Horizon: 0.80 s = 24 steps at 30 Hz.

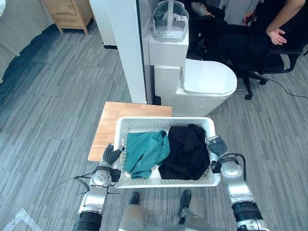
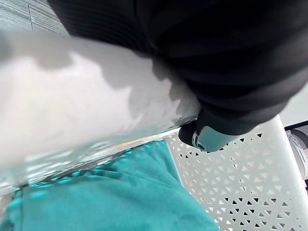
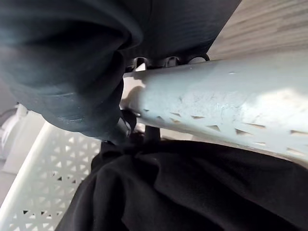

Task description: Pick up the laundry basket with both hands and put the clothes into the washing machine.

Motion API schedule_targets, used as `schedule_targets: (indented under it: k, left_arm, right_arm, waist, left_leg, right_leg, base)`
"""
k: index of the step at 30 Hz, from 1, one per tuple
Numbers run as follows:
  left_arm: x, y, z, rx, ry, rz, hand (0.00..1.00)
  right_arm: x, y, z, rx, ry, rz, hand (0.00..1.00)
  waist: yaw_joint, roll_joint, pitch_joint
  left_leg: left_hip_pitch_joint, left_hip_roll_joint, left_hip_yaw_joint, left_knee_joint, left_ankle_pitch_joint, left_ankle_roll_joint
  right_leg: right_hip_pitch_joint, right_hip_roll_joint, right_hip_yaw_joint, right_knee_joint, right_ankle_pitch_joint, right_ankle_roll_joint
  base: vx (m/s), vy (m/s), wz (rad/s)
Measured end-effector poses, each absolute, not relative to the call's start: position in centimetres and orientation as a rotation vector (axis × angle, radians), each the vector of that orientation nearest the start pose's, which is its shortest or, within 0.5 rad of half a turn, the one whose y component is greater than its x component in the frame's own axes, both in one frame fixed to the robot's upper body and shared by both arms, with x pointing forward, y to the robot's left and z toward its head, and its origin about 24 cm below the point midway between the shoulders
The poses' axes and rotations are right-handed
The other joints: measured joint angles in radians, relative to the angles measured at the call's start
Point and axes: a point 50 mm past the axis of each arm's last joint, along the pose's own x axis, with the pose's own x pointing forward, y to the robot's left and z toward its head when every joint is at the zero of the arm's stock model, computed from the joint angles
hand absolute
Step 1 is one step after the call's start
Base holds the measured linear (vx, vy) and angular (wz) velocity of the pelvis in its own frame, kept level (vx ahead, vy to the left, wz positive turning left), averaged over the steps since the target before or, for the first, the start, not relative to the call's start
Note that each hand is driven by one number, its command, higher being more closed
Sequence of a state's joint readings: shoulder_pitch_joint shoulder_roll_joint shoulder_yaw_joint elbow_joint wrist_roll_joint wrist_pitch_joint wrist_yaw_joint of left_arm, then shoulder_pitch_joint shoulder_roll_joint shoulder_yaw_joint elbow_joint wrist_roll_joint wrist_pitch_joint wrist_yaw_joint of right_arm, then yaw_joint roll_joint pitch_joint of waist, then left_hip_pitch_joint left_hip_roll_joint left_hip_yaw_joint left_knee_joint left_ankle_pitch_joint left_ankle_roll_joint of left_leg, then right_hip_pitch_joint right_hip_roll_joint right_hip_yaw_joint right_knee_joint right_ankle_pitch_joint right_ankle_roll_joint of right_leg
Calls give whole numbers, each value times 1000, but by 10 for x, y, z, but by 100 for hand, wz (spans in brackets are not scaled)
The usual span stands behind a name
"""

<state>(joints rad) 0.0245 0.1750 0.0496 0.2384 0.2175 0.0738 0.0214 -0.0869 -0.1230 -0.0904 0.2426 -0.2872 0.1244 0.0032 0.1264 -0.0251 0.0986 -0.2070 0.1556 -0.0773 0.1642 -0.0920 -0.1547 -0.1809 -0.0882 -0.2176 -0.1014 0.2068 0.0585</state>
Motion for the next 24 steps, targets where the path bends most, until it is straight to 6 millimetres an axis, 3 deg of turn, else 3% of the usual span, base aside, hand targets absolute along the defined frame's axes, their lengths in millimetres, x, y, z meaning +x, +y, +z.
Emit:
schedule_targets:
  k: [9, 24]
  left_arm:
    - [221, 202, -32, 349, 386, 77, 100]
    - [206, 189, -50, 315, 456, 38, 100]
  right_arm:
    - [247, -201, -14, -348, 344, -121, 100]
    - [234, -206, -27, -344, 404, -150, 100]
  waist:
    - [0, 13, -69]
    - [-9, 42, -101]
  left_leg:
    - [28, -2, -3, -22, 1, -1]
    - [47, -1, -27, -20, 1, -1]
  right_leg:
    - [23, -3, -10, -3, -13, 5]
    - [56, -1, -31, -3, -22, 3]
  base:
    - [31, 8, 3]
    - [6, -1, 4]
